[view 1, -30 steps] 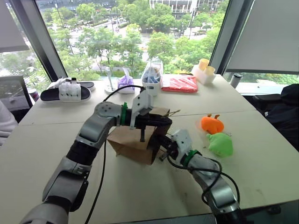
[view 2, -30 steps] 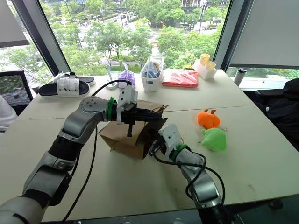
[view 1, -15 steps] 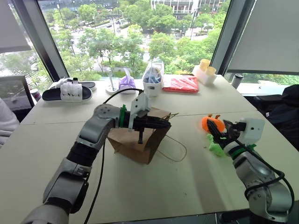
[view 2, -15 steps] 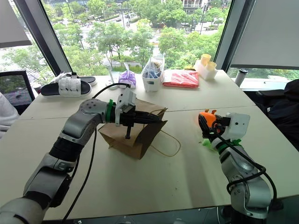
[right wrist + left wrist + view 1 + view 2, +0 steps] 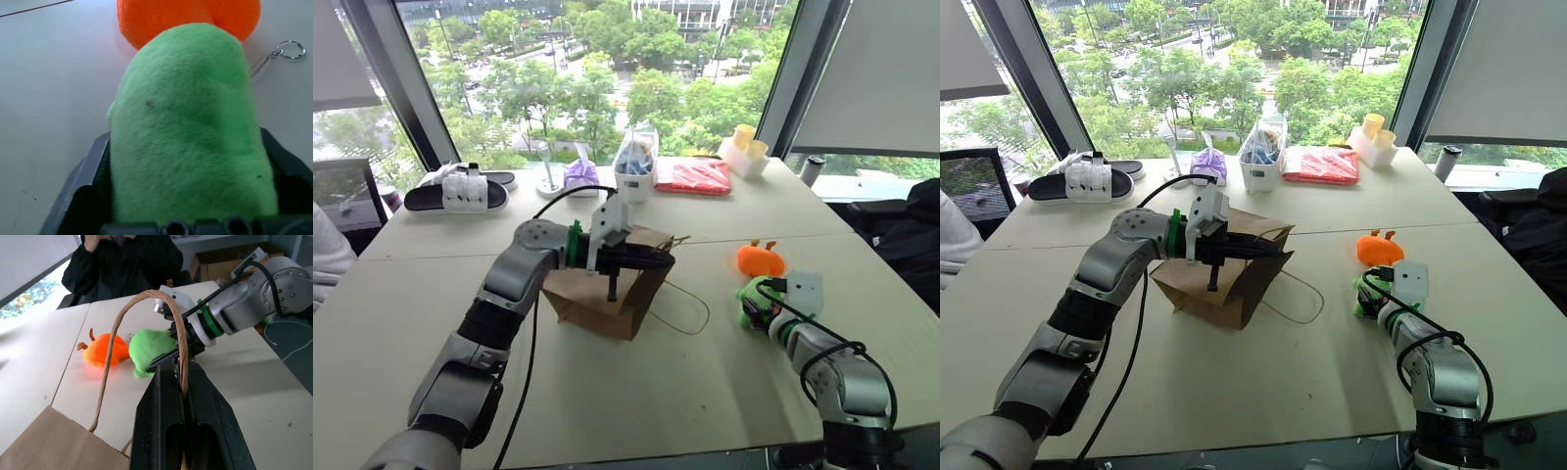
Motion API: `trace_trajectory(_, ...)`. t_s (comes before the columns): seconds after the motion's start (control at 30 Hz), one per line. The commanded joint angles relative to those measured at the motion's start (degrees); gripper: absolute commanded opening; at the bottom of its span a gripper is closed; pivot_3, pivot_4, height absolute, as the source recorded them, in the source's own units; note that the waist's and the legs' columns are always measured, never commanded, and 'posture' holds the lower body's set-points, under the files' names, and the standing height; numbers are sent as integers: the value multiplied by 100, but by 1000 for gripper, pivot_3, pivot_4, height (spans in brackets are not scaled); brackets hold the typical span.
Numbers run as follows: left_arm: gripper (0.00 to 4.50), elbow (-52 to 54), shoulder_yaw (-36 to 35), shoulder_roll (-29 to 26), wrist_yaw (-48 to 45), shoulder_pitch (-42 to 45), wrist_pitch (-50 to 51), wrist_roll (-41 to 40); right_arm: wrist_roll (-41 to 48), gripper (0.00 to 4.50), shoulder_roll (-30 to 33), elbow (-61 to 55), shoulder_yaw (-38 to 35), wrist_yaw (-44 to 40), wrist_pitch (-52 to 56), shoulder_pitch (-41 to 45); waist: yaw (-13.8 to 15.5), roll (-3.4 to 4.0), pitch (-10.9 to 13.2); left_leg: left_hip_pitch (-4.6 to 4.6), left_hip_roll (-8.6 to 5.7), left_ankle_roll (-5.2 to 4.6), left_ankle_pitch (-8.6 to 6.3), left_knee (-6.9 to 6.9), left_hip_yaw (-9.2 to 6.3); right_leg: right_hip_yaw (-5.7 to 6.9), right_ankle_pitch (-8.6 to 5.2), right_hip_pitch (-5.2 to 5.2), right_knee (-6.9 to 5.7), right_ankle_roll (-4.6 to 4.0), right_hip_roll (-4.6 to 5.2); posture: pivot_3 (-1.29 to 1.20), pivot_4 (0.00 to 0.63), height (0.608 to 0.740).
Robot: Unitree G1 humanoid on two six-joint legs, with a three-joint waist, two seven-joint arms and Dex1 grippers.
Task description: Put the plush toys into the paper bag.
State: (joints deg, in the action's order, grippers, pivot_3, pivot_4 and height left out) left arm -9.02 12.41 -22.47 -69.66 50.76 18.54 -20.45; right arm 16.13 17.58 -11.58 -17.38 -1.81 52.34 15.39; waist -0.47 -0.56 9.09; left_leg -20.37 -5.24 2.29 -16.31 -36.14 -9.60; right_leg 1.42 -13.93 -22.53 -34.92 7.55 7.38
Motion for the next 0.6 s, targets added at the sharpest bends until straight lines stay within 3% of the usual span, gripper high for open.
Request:
trace_trajectory(0.03,0,200,-182,-49,59,45,20,-54,73,1537,103,-113,-274,-78,-92,-8,-3,0,0,0,0,0,0,0,0,0,0,0,0,0,0,0,150,740)
trace_trajectory(0.13,0,221,-203,-62,54,35,53,-84,195,204,255,-434,-241,-415,-323,-75,-13,0,0,0,0,0,0,1,0,0,0,-1,0,0,0,0,150,740)
trace_trajectory(0.17,0,210,-224,-59,47,43,80,-113,294,6,409,-682,-170,-717,-439,-123,-14,0,0,0,0,0,0,1,1,0,0,-1,0,0,0,0,150,740)
trace_trajectory(0.27,0,150,-324,-35,2,116,229,-273,1020,6,867,-1580,-138,-1760,-491,-173,-42,3,2,-3,0,0,0,2,3,0,-1,-5,1,2,0,0,150,740)
trace_trajectory(0.37,0,264,-513,29,-81,223,653,-703,1920,6,1440,-2317,48,-2600,110,-205,-63,1,2,1,7,-1,-1,5,2,0,-1,-5,2,3,-6,0,150,740)
trace_trajectory(0.6,0,167,-505,66,-184,426,719,-773,2370,6,1421,-2357,793,-2654,487,210,-16,-5,3,0,14,-2,-1,-4,1,2,-1,3,3,2,-15,0,150,740)
